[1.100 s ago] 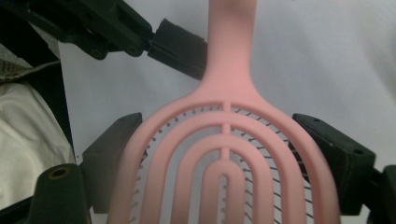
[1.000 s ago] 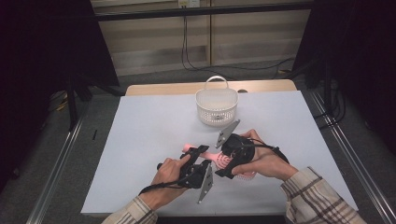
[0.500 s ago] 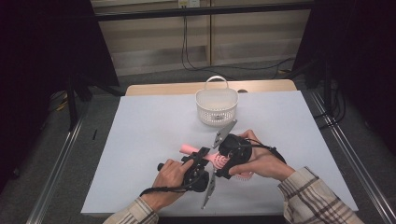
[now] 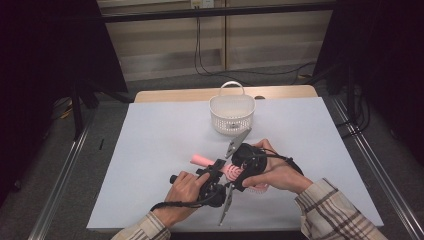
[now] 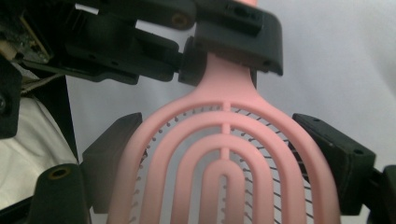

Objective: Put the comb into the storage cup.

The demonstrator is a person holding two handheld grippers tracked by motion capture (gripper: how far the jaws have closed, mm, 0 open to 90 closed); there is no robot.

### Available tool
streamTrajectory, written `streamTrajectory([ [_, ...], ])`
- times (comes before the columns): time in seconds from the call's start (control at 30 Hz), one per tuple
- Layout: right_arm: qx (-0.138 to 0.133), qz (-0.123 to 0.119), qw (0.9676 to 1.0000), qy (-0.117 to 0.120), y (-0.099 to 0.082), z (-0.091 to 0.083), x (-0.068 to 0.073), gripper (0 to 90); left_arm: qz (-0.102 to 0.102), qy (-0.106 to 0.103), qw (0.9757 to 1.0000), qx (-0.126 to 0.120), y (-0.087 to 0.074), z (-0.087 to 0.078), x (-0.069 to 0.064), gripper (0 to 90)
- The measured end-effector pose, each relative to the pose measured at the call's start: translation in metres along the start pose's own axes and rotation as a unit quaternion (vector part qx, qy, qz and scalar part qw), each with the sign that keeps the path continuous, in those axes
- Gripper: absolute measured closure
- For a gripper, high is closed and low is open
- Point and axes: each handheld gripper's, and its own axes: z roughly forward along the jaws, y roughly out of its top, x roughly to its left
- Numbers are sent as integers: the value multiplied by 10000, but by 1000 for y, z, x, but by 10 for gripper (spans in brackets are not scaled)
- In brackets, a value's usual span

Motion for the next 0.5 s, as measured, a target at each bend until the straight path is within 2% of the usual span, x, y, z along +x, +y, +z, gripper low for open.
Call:
streamTrajectory([
  [0.07, 14, 2, 10000, 1, 1, 1, -1, 192, 78, 61, 10000, -1, 1, 0, -1, 726],
  [0.17, -2, 73, 10000, 0, 2, 2, -3, 192, 99, 47, 9999, 17, 1, 1, -2, 718],
  [0.27, -5, 61, 10000, 17, 3, 4, -3, 192, 37, 21, 10000, 29, 1, 2, -1, 730],
  [0.5, -3, 107, 9999, 50, 3, 6, -6, 192, 78, 4, 10000, 33, 0, 4, 0, 738],
])
